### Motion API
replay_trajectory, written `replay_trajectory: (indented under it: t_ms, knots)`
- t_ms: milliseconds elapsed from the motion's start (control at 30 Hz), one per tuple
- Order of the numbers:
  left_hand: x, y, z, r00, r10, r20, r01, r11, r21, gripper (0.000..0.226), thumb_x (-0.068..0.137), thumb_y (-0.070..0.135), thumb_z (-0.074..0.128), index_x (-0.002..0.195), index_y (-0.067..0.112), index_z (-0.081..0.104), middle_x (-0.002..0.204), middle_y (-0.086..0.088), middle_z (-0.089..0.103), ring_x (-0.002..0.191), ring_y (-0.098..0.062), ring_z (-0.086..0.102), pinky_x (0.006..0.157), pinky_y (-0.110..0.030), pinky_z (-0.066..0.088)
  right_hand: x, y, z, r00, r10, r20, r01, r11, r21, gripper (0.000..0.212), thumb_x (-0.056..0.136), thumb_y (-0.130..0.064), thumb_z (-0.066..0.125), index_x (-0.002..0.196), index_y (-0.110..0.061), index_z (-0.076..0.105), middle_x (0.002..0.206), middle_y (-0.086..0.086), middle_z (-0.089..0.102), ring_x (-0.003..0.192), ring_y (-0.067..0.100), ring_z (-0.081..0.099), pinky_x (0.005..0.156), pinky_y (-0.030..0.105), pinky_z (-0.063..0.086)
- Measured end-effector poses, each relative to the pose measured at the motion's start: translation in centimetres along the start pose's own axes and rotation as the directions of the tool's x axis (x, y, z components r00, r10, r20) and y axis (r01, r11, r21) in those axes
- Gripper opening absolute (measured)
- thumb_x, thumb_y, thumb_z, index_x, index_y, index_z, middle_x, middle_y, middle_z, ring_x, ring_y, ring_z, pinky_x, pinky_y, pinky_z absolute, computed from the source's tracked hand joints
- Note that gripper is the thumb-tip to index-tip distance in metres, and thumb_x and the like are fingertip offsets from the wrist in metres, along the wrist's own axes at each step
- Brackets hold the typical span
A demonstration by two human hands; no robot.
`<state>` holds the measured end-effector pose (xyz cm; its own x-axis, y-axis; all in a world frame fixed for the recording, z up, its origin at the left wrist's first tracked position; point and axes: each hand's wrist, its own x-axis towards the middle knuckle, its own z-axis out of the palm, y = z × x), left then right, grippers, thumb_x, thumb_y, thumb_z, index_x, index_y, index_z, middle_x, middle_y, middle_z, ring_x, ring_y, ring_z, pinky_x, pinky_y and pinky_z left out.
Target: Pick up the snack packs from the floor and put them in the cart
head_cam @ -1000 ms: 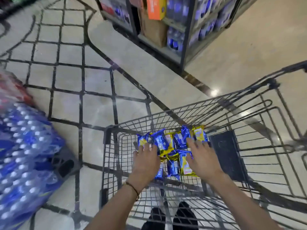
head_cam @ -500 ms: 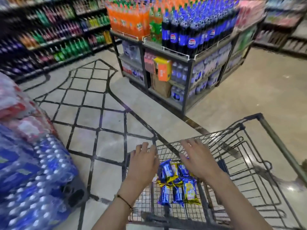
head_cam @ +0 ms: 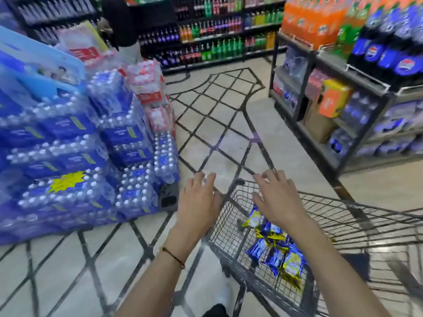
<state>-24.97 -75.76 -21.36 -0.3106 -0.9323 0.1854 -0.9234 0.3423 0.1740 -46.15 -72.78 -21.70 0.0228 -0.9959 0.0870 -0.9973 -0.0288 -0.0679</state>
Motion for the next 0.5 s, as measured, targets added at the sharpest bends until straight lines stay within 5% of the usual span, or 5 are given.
replay_trajectory:
  t_ms: [300, 500]
  knots:
    - [-12.2, -10.1, -5.2, 0.937, -0.320, -0.138, 0.339, 0.929, 0.147, 0.040, 0.089, 0.034, 0.049, 0.127, 0.021, 0.053, 0.118, -0.002, 0.053, 0.098, -0.030, 0.052, 0.076, -0.044, 0.047, -0.2, -13.5, 0.5, 0.932, -0.362, 0.036, 0.356, 0.928, 0.113, 0.043, 0.093, -0.043, 0.045, 0.130, -0.022, 0.047, 0.126, 0.004, 0.052, 0.115, 0.031, 0.043, 0.085, 0.044, 0.044]
    - [-23.6, -16.4, -8.6, 0.809, -0.521, -0.272, 0.566, 0.816, 0.121, 0.037, 0.084, 0.030, 0.061, 0.121, 0.023, 0.058, 0.111, -0.001, 0.059, 0.098, -0.028, 0.056, 0.076, -0.042, 0.048, -2.2, -26.9, 0.1, 0.776, -0.626, 0.076, 0.609, 0.776, 0.166, 0.044, 0.091, -0.054, 0.042, 0.128, -0.029, 0.044, 0.125, 0.000, 0.052, 0.118, 0.028, 0.043, 0.091, 0.045, 0.043]
